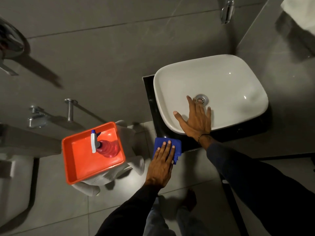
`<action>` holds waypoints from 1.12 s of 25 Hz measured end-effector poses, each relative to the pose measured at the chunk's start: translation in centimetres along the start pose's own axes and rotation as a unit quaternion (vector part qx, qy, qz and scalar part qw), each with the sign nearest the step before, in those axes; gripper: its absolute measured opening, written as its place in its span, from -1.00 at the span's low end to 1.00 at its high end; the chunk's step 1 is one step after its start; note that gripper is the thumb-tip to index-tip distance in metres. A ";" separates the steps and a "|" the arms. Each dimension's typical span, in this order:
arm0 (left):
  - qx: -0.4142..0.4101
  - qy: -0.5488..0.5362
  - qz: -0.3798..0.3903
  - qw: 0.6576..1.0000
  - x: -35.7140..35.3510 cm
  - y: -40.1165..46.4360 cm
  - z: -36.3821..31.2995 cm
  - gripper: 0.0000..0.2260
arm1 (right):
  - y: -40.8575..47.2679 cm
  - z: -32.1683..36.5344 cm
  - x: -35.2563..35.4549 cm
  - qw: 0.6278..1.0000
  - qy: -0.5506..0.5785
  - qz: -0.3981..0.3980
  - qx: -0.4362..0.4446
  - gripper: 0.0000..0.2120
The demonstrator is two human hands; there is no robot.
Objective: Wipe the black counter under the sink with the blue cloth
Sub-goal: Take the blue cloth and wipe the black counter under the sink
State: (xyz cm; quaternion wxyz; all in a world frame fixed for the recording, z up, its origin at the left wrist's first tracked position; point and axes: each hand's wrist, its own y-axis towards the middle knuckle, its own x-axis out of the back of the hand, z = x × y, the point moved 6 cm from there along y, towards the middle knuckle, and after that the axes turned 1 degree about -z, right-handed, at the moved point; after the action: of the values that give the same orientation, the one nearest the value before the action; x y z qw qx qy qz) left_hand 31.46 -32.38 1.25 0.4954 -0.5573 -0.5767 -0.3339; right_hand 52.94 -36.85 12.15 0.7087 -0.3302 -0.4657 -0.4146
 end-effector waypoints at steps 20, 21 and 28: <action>0.063 -0.175 -0.026 0.982 2.2 4.5 6.3 -0.41 | 0.0 -0.3 0.1 0.998 0.002 -0.024 -0.053 -0.23; 0.071 -0.195 -0.026 0.978 2.1 4.3 6.5 -0.43 | 0.0 -0.2 0.1 0.998 -0.003 -0.021 -0.057 -0.23; 0.063 -0.157 -0.009 0.986 4.6 8.3 9.1 -0.44 | 0.0 -0.2 -0.2 0.998 -0.026 -0.008 -0.049 -0.23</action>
State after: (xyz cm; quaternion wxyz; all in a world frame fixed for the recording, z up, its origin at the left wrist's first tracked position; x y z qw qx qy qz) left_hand 38.25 -21.14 1.63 0.4296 -0.5654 -0.6721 -0.2099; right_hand 52.96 -37.02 11.91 0.6760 -0.3717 -0.4659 -0.4333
